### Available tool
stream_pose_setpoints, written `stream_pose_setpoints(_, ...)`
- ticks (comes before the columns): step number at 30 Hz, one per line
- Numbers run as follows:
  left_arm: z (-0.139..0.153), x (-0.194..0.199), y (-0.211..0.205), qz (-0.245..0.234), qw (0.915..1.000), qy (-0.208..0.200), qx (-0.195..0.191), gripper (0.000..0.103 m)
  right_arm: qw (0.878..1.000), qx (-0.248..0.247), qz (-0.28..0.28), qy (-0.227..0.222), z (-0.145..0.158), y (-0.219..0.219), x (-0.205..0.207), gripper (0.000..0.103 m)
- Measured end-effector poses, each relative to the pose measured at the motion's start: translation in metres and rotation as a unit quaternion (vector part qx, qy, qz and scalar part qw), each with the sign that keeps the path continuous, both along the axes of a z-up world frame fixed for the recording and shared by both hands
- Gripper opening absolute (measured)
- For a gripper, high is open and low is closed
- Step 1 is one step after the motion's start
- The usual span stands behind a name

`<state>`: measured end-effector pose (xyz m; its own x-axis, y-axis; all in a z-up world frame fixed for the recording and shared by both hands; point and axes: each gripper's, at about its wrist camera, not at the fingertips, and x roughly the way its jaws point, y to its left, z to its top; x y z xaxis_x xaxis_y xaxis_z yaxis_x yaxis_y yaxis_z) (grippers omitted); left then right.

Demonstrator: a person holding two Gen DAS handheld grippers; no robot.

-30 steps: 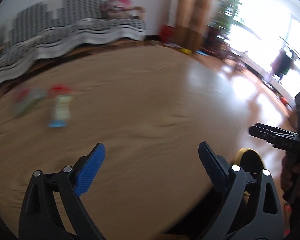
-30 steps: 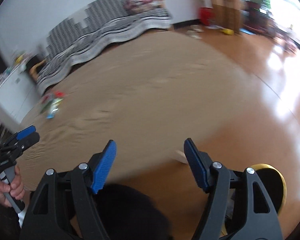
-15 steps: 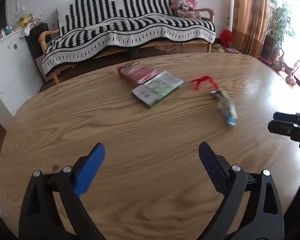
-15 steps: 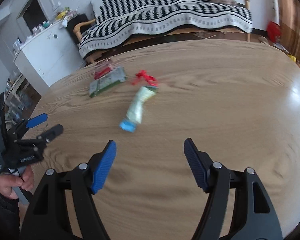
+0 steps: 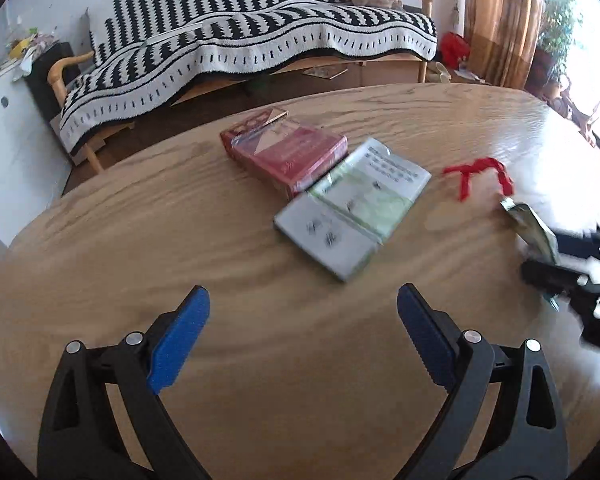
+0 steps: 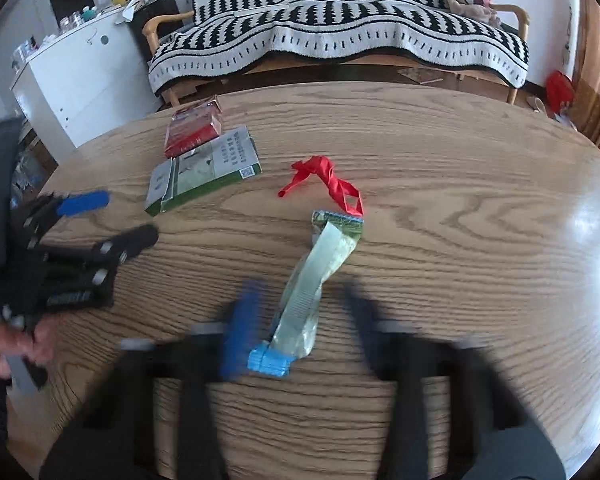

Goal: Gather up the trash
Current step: 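Grasp the white-green box with left tool while right tool grasps green strip wrapper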

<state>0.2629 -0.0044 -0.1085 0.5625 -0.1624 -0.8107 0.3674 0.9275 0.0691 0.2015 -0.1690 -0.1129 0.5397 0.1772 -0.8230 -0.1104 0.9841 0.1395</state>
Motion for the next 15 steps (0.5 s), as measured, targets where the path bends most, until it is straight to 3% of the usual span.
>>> stream_pose_setpoints(10, -0.008, 0.045, -0.025, -0.058, 0.9979, 0.025, -0.016, 0.097, 0.999, 0.021, 0.03, 0.006, 0.001, -0.018, -0.017, 0.012)
stream_pose_setpoints(15, -0.009, 0.039, -0.043, -0.077, 0.9967, 0.018, -0.015, 0.093, 0.999, 0.027, 0.032, 0.006, 0.002, -0.026, -0.024, 0.012)
